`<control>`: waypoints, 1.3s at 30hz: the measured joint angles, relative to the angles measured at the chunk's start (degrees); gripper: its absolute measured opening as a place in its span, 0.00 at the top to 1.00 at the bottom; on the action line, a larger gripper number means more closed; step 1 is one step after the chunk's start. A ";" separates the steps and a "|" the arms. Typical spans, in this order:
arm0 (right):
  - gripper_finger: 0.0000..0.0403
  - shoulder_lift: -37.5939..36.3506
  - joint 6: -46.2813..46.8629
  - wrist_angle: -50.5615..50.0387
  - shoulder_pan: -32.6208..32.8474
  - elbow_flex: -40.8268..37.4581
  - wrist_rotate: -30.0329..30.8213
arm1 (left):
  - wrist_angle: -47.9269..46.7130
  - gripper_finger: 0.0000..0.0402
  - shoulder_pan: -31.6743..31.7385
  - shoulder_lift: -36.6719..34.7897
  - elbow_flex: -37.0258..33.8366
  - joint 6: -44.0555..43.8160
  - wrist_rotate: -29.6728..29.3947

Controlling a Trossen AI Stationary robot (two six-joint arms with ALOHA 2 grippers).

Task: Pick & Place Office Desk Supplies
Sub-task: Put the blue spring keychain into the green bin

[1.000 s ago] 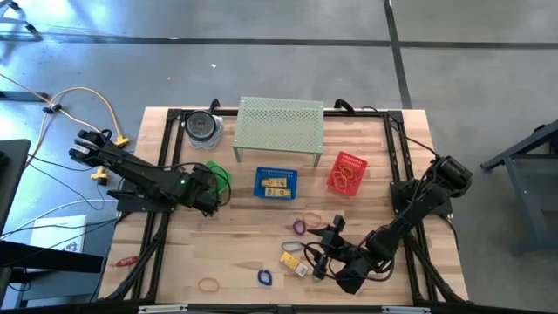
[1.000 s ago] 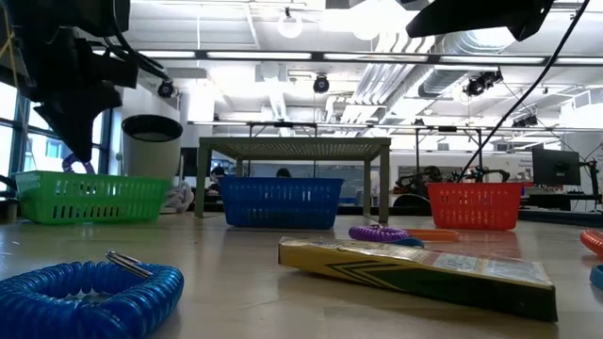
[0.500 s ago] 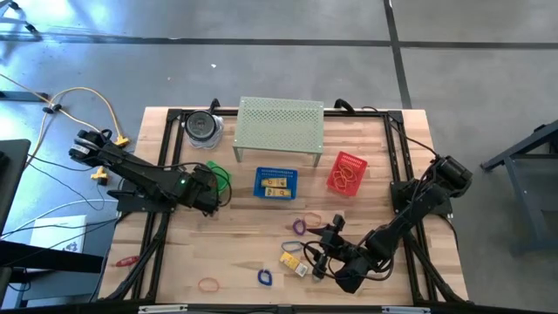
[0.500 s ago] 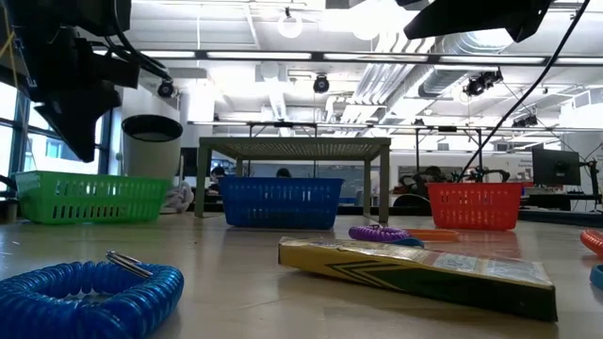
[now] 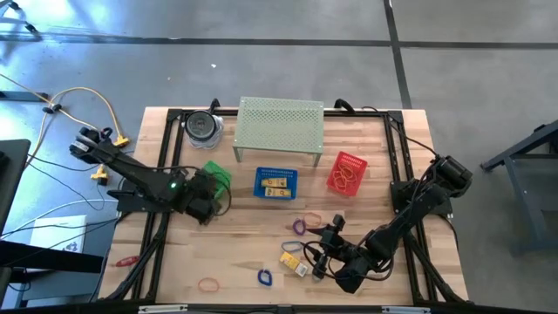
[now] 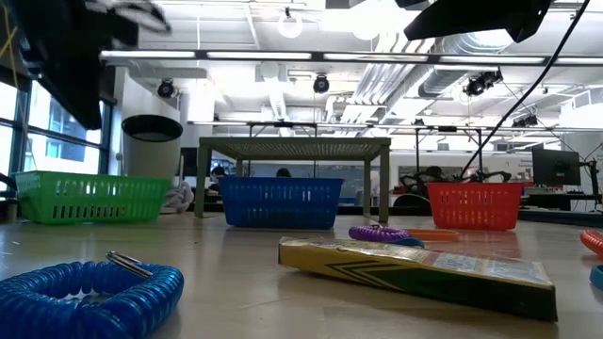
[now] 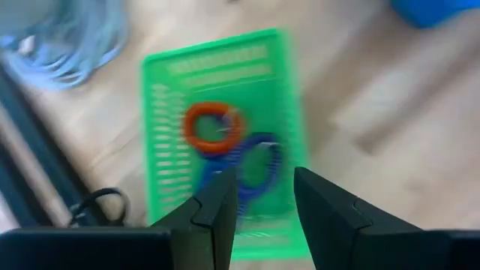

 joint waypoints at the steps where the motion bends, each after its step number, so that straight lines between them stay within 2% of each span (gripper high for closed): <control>1: 0.52 0.00 0.00 0.03 0.00 0.00 0.00 | 1.25 0.69 -1.53 -0.02 0.62 0.04 -0.04; 8: 0.52 0.01 0.30 0.01 0.02 0.00 -0.23 | 21.53 0.69 -10.68 0.83 1.16 11.06 -0.30; 14: 0.52 0.02 0.46 0.03 0.02 0.00 -1.68 | 32.28 0.69 -14.47 2.76 1.16 20.65 -0.36; 17: 0.52 0.02 0.46 0.03 0.02 0.00 -1.73 | 37.98 0.69 -15.48 4.47 1.16 25.26 -0.41; 22: 0.52 0.02 0.46 0.00 0.00 0.00 -1.67 | 46.77 0.69 -15.86 9.09 1.16 27.93 -0.38; 32: 0.52 0.04 0.46 0.00 0.00 0.00 -1.53 | 55.54 0.69 -13.30 19.33 1.16 29.42 0.18; 35: 0.52 0.04 0.46 0.00 0.00 0.00 -1.46 | 61.04 0.69 -13.19 23.62 1.12 38.07 0.66; 39: 0.52 0.04 0.44 -0.04 0.00 0.00 -1.46 | 69.13 0.69 -13.73 28.66 1.10 53.77 0.91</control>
